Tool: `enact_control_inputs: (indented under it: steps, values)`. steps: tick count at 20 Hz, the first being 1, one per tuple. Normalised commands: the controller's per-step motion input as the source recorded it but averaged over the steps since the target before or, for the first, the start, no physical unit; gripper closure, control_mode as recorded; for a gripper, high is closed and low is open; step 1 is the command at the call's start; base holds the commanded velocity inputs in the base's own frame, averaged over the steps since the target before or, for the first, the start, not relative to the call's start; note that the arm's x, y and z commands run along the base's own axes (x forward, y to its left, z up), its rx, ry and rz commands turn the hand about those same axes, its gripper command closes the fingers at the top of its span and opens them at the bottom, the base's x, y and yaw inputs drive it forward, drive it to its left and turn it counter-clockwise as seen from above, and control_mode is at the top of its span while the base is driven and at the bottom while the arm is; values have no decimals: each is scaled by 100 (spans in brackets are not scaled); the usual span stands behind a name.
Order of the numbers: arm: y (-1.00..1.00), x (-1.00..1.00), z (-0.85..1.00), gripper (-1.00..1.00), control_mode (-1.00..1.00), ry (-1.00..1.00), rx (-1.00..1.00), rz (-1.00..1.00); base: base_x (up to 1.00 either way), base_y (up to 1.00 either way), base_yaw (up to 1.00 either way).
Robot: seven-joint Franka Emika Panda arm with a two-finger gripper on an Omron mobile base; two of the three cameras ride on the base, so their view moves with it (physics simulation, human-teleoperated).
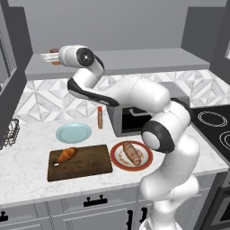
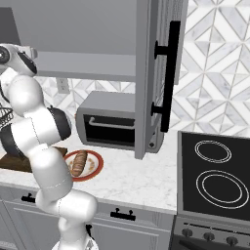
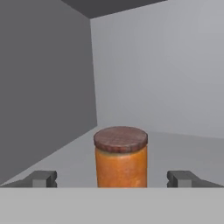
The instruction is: From the different types of pastries on the counter, select a croissant and place it on the cutting board. Then retrieve a jar of jam from the cabinet and place it alongside the croissant on the cutting board.
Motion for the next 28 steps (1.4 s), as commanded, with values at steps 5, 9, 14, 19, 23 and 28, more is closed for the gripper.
enact_control_inputs:
  steps: [5, 9, 14, 19, 23, 28]
  values:
    - [0, 25, 0, -100, -100, 0, 0, 0, 0, 0, 0]
    - [1, 15, 0, -100, -100, 0, 0, 0, 0, 0, 0]
    - [10, 5, 0, -100, -100, 0, 0, 0, 0, 0, 0]
    - [1, 19, 0, -100, -100, 0, 0, 0, 0, 0, 0]
    - [8, 10, -2, -100, -100, 0, 0, 0, 0, 0, 0]
    - [6, 12, -6, -100, -100, 0, 0, 0, 0, 0, 0]
